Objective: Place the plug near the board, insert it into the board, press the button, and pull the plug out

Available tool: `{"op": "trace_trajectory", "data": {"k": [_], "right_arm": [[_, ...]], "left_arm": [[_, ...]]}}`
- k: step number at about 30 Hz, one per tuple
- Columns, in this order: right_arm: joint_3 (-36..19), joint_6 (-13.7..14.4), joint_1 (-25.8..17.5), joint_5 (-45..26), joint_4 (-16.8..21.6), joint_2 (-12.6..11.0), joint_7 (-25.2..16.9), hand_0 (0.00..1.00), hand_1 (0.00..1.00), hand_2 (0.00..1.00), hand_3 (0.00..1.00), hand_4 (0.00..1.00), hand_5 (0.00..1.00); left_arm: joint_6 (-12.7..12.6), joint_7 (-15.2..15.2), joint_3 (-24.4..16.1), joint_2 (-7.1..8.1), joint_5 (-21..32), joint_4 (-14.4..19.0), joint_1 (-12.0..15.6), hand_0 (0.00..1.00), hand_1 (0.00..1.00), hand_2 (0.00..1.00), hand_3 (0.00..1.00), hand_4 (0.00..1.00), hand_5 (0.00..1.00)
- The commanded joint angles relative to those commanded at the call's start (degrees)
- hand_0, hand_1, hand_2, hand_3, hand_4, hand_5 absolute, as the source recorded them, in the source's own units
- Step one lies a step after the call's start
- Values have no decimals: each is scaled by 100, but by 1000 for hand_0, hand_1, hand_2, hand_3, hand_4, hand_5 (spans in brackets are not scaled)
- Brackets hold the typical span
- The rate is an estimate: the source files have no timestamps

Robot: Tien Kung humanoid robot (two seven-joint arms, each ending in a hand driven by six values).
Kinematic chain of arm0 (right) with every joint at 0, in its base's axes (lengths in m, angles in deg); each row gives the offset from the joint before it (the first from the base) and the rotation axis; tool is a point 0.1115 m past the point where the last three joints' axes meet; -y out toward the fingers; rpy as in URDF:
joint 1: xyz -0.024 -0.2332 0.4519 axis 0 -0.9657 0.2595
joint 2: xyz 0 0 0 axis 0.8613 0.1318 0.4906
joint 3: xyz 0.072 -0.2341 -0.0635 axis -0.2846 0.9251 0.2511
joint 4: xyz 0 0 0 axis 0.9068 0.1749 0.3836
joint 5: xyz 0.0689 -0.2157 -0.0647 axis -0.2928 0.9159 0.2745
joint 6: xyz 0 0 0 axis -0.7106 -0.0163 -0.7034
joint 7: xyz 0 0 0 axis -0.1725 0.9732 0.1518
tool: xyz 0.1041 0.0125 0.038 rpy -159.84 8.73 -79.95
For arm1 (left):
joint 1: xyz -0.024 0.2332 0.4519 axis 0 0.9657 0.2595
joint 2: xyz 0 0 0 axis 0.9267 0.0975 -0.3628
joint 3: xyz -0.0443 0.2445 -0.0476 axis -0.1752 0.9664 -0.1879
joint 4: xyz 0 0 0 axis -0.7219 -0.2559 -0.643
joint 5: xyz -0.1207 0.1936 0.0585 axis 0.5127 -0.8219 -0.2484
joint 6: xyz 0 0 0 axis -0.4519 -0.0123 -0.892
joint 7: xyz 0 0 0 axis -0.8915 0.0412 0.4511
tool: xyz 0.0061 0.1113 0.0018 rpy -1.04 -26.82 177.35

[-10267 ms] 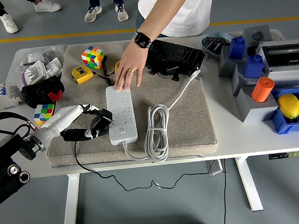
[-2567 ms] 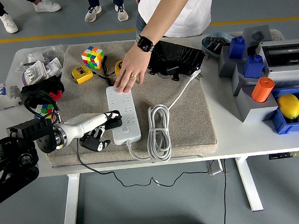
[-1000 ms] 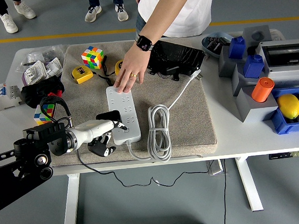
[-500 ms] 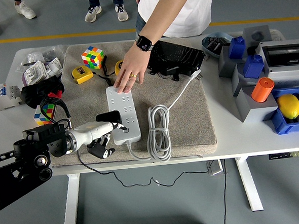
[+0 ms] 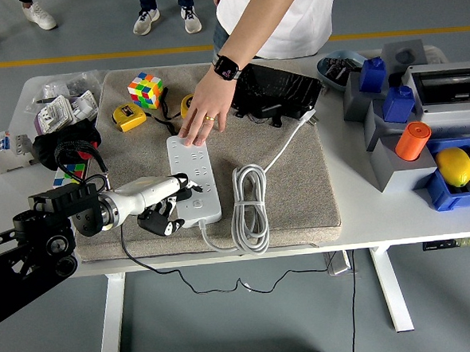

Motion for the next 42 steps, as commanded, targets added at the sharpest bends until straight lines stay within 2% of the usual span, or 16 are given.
{"op": "trace_trajectory", "data": {"k": [18, 24, 26, 27, 32, 33, 38, 39, 42], "right_arm": [[75, 1, 20, -6, 1, -22, -1, 704, 708, 706, 598, 998, 588], [82, 0, 15, -5, 2, -31, -1, 705, 708, 705, 598, 998, 588], [100, 1, 12, -7, -2, -33, 0, 705, 708, 705, 598, 998, 588], [103, 1, 8, -6, -1, -34, 0, 705, 708, 705, 598, 998, 588], [121, -1, 6, -2, 1, -28, 3, 705, 708, 705, 598, 998, 588], [120, -1, 4, 0, 2, -26, 2, 705, 708, 706, 598, 998, 588], [114, 0, -1, 3, 0, -20, 3, 705, 708, 706, 598, 998, 588], [109, 0, -3, 1, -2, -15, 3, 705, 708, 705, 598, 998, 588], [82, 1, -12, 2, -5, -4, 2, 705, 708, 705, 598, 998, 588]], "left_arm": [[3, -1, 191, 1, 33, -21, 57, 32, 113, 181, 870, 591, 2], [-8, -30, 25, 36, 33, 45, 96, 32, 113, 181, 870, 591, 2], [-99, -176, -62, 53, 34, 69, 115, 32, 113, 181, 870, 591, 2], [-186, -313, -112, 64, 41, 77, 129, 68, 174, 253, 863, 749, 2], [-473, -744, -395, 74, 151, 92, 197, 68, 174, 253, 863, 749, 2], [-513, -777, -464, 68, 183, 89, 223, 214, 428, 480, 825, 998, 336], [-692, -964, -770, 30, 214, 31, 363, 214, 428, 480, 825, 998, 336], [-749, -1037, -839, 20, 235, 12, 390, 507, 647, 630, 814, 998, 561], [-886, -1224, -977, 6, 286, -30, 449, 507, 647, 630, 814, 998, 561]]}}
